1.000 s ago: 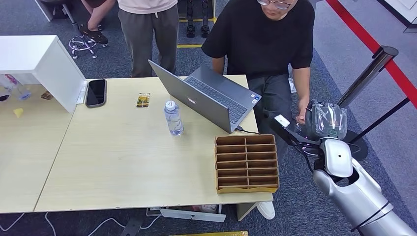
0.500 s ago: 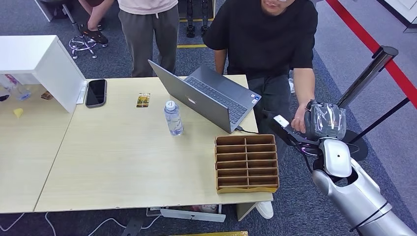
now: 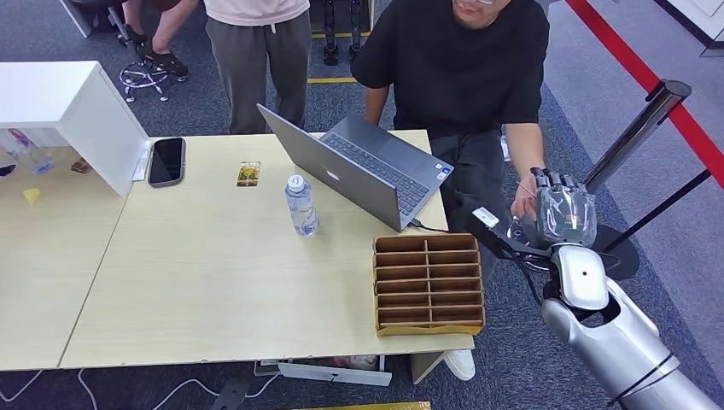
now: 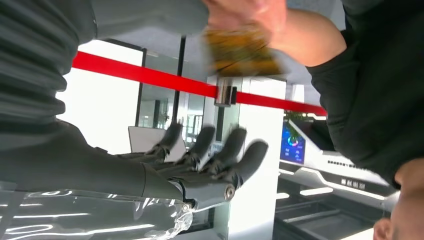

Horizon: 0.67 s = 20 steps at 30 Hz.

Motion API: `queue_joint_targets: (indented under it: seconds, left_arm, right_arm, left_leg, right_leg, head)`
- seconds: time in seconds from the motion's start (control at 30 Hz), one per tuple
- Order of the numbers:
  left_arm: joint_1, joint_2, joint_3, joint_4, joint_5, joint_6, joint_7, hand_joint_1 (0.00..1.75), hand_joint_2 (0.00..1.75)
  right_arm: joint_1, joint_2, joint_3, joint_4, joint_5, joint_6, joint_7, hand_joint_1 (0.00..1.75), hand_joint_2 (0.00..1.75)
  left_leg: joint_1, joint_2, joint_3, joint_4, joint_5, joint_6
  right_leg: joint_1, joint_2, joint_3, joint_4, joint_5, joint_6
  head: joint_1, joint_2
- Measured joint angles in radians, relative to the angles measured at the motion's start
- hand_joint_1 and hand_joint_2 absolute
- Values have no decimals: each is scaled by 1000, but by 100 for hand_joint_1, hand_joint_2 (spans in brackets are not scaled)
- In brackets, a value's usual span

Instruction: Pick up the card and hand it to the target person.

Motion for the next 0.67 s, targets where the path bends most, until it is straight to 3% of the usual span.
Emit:
queue_joint_targets:
  seconds: [0.2,0.37,0.47,0.6,0.67]
  left_arm:
    - [0,0,0,0,-1,0,1,0,0]
    - [0,0,-1,0,-1,2,1,0,0]
    - [1,0,-1,0,0,3,1,0,0]
    - [7,0,-1,0,4,6,-5,0,0]
    - [11,0,-1,0,6,7,-8,0,0]
  right_arm:
    - [4,0,8,14,-24,56,11,0,175]
    - [10,0,13,24,-32,9,17,0,175]
    - [21,3,8,25,-25,-99,15,0,175]
    - [60,26,-29,0,20,-394,-14,0,175]
    - [79,43,-47,-18,34,-474,-30,0,175]
  left_leg:
    - [0,0,0,0,0,0]
    - [0,0,0,0,0,0]
    - [0,0,-1,0,0,0]
    - [0,-1,-1,0,0,0]
    - [0,-1,-1,0,0,0]
  right_leg:
    - [0,0,0,0,0,0]
    - [0,0,0,0,0,0]
    - [0,0,0,0,0,0]
    - [0,-1,0,0,0,0]
    - [0,-1,0,0,0,0]
  head:
    - [0,0]
    - [0,0]
    - [0,0]
    - [0,0]
    - [0,0]
